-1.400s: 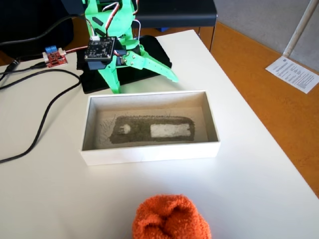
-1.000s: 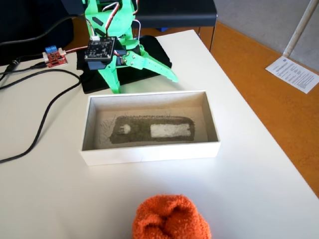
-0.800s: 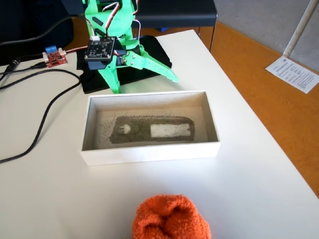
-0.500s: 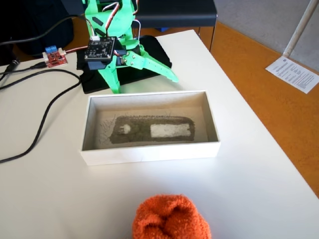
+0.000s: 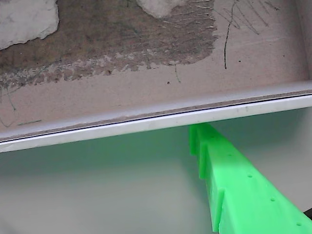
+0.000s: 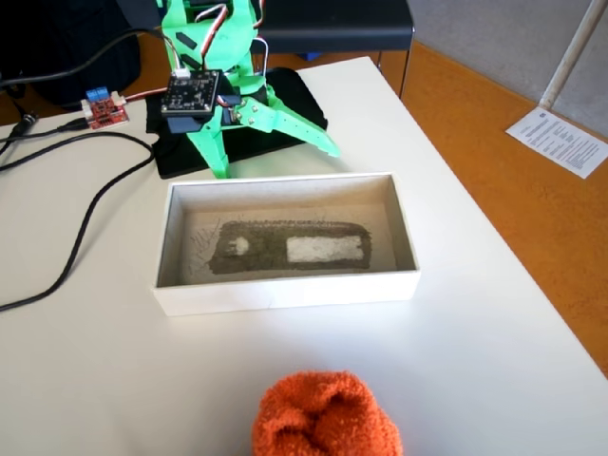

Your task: Remove orange objects from table

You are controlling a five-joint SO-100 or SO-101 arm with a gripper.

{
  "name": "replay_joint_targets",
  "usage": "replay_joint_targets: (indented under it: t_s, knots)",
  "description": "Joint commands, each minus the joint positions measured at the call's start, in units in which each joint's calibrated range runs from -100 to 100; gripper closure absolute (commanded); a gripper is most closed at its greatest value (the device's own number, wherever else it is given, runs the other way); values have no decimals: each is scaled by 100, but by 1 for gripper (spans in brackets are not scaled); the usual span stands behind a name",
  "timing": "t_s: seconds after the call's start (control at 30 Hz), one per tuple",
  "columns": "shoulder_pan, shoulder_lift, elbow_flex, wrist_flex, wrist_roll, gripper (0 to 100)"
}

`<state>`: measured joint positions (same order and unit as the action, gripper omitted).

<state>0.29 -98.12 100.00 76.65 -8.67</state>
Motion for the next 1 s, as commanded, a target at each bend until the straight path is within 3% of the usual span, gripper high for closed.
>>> replay_joint_targets:
  t_s: [0.0, 0.53, 0.6, 0.63, 0.77, 0.87, 0.97]
  knots:
    - [-55, -36, -39, 16, -15, 40]
    - [-129, -45, -39, 16, -44, 40]
    - [-239, -45, -48, 8, 518, 40]
    - [-239, -36, -194, -16, 542, 40]
    - [-25, 685, -2151, 0, 762, 40]
    - [145, 2045, -4874, 446, 1006, 40]
    - [323, 3816, -7771, 940, 894, 40]
